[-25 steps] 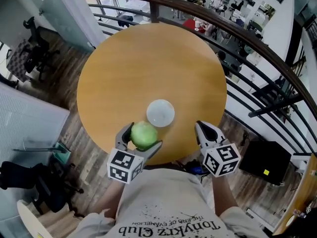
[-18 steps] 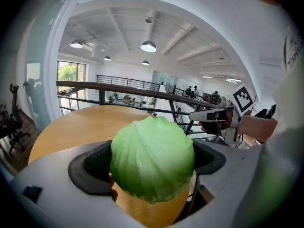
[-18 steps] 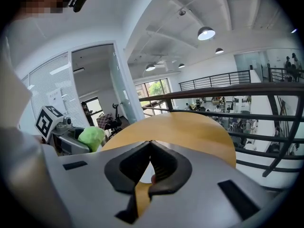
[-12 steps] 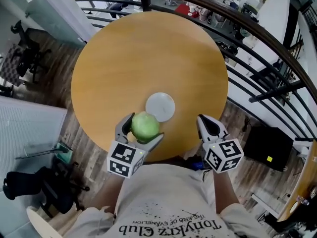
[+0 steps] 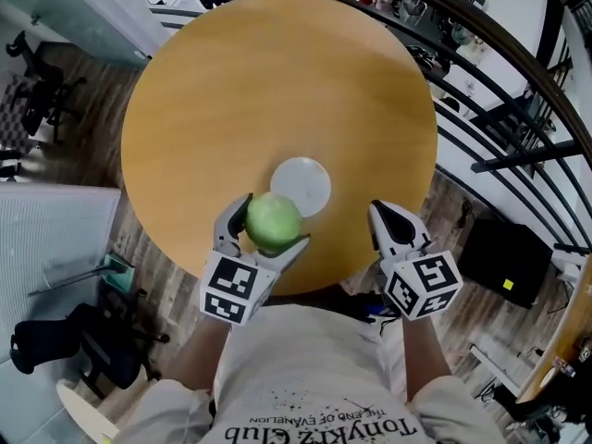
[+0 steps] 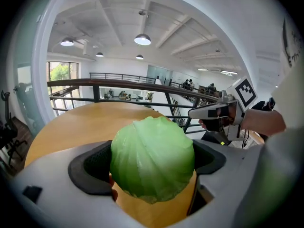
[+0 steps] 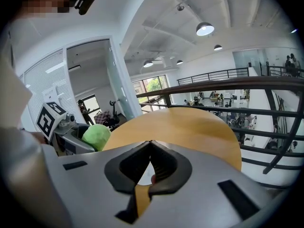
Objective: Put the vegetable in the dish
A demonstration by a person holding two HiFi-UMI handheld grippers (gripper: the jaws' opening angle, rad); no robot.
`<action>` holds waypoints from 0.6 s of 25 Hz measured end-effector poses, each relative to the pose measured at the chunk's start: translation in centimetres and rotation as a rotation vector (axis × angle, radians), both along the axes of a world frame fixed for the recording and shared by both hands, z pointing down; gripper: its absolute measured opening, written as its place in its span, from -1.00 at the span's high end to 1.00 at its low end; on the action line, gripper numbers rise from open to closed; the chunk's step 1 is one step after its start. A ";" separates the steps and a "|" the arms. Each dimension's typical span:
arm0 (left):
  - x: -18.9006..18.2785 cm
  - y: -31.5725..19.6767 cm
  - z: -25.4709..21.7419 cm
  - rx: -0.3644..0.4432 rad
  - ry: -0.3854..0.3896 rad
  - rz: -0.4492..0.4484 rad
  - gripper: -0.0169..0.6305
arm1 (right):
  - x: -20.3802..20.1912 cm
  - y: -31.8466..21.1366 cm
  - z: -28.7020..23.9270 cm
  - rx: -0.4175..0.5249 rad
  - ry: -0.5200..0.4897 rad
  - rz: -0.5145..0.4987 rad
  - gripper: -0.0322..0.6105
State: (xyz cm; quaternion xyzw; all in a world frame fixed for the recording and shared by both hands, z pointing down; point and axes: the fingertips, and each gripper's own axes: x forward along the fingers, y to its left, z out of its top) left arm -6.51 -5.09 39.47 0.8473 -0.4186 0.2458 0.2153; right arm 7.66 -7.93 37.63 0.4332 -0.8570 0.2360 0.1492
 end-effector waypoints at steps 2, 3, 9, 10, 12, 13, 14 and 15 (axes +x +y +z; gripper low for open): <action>-0.1 -0.4 0.6 -0.010 -0.003 -0.002 -0.58 | -0.1 -0.2 0.6 -0.012 -0.002 0.000 0.83; -0.1 -0.7 0.8 -0.013 -0.008 -0.001 -0.58 | -0.2 -0.4 0.9 -0.019 -0.003 0.001 0.83; -0.4 -2.0 2.6 -0.041 -0.029 0.008 -0.58 | -0.9 -1.3 2.6 -0.050 -0.003 -0.008 0.83; -0.4 -2.1 2.9 -0.046 -0.030 0.008 -0.58 | -1.0 -1.5 2.9 -0.054 -0.004 -0.008 0.83; -0.4 -2.5 3.5 -0.056 -0.033 0.008 -0.58 | -1.1 -1.9 3.5 -0.062 -0.005 -0.007 0.83; -0.4 -2.7 3.8 -0.062 -0.033 0.008 -0.58 | -1.1 -2.1 3.8 -0.065 -0.005 -0.006 0.83; -0.3 -2.8 4.0 -0.066 -0.033 0.008 -0.58 | -1.0 -2.2 4.0 -0.069 -0.005 -0.006 0.83; -0.3 -2.9 4.3 -0.070 -0.033 0.009 -0.58 | -1.0 -2.3 4.2 -0.072 -0.005 -0.006 0.83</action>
